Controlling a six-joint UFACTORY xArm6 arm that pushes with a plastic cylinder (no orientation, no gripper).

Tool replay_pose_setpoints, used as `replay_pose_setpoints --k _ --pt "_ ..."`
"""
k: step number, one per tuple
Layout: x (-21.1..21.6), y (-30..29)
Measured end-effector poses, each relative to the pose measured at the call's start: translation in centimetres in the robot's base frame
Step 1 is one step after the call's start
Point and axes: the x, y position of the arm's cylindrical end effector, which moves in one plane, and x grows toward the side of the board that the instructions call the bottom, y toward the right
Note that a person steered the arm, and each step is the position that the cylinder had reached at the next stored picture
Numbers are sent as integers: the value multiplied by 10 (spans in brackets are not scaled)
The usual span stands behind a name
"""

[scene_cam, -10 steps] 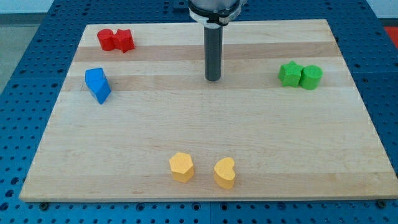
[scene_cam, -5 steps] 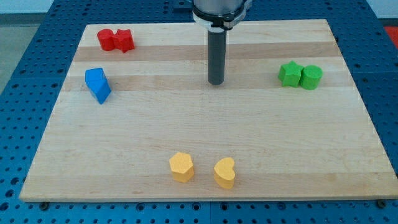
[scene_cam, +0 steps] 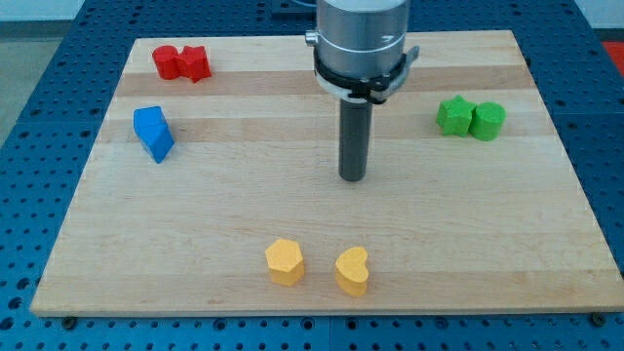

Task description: Adjust the heart at the bottom center of the board

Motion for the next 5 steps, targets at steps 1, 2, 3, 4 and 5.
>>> replay_pose_setpoints --k 1,2,3,4,5 --pt "25 24" --pt "58 24" --pt "70 24" --pt "88 24" --pt "95 25"
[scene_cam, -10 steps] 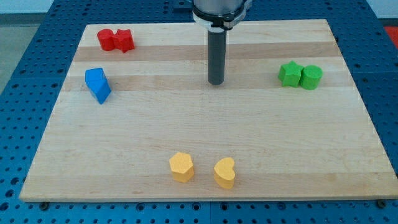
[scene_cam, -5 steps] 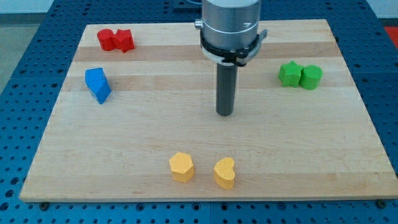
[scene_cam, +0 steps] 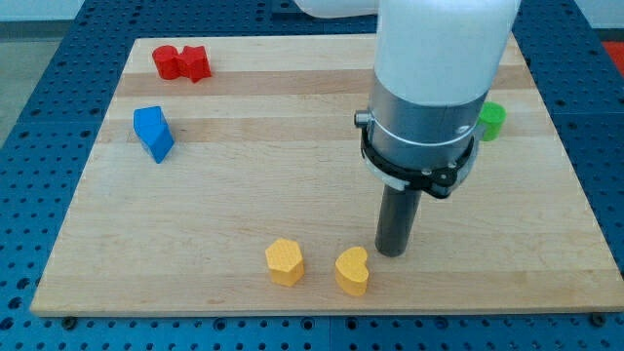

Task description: Adjust the heart at the bottom center of the board

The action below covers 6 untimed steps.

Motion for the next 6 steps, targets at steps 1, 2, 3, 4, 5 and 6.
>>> replay_pose_setpoints --k 1,2,3,4,5,6 --pt "19 1" --pt "19 -3" --pt "19 -27" --pt "19 -27" --pt "15 -25" --pt "-42 -30"
